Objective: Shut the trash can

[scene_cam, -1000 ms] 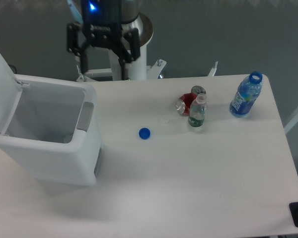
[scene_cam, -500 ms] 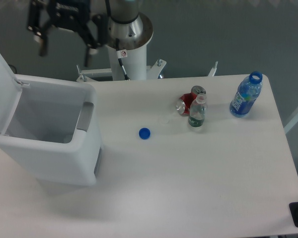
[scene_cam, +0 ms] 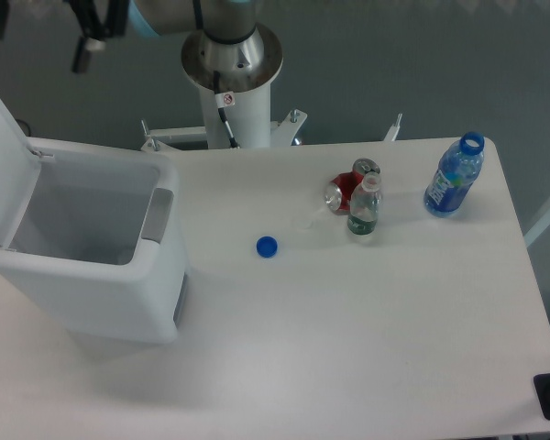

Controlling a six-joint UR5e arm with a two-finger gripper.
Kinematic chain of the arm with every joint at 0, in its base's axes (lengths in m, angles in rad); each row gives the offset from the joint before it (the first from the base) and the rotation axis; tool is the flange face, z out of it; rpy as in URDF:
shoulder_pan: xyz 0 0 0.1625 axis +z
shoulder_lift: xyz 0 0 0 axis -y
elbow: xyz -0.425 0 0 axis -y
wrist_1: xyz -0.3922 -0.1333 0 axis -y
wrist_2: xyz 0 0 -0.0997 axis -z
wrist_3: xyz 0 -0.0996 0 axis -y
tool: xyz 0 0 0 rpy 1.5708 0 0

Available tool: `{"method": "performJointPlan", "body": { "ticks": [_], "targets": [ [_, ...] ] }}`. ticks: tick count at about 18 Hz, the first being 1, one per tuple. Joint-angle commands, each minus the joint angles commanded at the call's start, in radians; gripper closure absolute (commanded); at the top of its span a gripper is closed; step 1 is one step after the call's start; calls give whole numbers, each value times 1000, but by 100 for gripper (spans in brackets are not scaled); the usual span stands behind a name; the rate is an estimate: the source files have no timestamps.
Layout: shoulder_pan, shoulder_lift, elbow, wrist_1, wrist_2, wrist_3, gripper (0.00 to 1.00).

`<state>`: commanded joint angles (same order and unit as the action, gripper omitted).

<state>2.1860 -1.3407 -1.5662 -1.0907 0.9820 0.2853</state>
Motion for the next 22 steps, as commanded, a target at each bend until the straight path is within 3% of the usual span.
{"method": "performJointPlan", "body": {
  "ticks": [6, 22],
  "targets": [
    [-43, -6, 0, 35, -80, 6, 0],
    [-138, -38, -2, 49, -103, 8, 0]
  ]
}}
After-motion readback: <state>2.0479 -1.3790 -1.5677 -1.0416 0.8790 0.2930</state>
